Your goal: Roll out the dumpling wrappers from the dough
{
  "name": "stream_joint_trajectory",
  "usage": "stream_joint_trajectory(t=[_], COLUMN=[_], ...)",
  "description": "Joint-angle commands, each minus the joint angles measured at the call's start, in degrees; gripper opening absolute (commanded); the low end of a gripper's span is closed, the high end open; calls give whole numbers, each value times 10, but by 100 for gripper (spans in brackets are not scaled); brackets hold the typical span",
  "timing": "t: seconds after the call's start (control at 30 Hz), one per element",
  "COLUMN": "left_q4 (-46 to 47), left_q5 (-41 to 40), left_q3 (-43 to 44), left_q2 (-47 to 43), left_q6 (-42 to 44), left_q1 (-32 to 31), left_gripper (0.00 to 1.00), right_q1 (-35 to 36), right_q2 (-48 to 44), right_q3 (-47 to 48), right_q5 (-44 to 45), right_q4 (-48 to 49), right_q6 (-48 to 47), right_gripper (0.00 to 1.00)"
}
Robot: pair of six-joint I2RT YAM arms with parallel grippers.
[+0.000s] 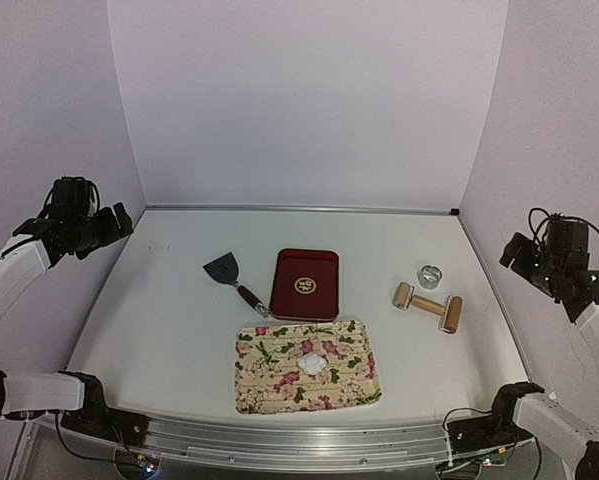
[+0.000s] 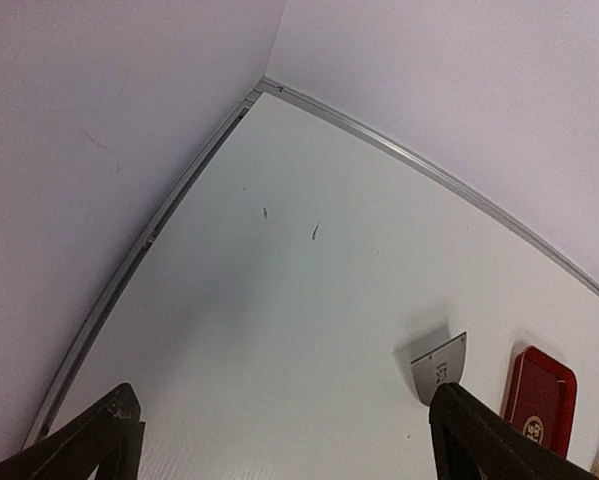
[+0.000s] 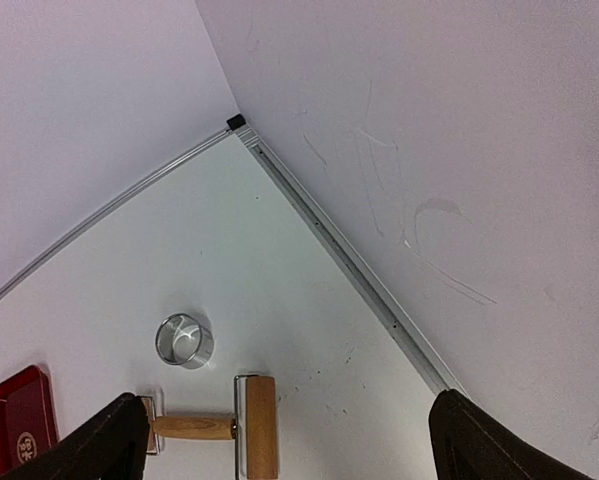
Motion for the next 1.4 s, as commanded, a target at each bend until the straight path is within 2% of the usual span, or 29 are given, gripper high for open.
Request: stream_joint_trajectory(t=[0.0, 0.07, 0.17, 0.27, 0.43, 0.63, 0.8, 1.0, 1.17, 1.37], left_q4=[-47, -65, -101, -97, -72, -42, -32, -36, -20, -10], left_q5=[11, 19, 36, 68, 86, 142, 172, 253, 306, 324], left_q3=[6, 5, 21, 19, 14, 29, 45, 55, 47, 41], left_q2=[-20, -19, 1, 11, 20, 60, 83, 102, 107, 107], left_q6=[-52, -78, -106, -112, -109, -103, -78, -46, -22, -8], left_q1=[-1, -1, -1, -1, -2, -18, -48, -50, -50, -54], left_gripper=[100, 100, 100, 100, 100, 99, 100, 100, 100, 100], right_q1=[0, 0, 0, 0, 0, 0, 0, 0, 0, 0], right_q2=[-26, -44, -47, 0, 79, 221, 336, 457, 520, 582], right_q3=[70, 84, 101, 112, 109, 100, 92, 137, 148, 161], right_q5=[124, 151, 94, 24, -76, -191, -253, -292, -255, -241], right_q4=[-121, -137, -139, -162, -187, -217, -188, -165, -152, -120], right_q6=[51, 38, -29, -51, -38, -4, -14, -20, -15, -23], right_gripper=[98, 98, 98, 98, 97, 85, 75, 63, 61, 55])
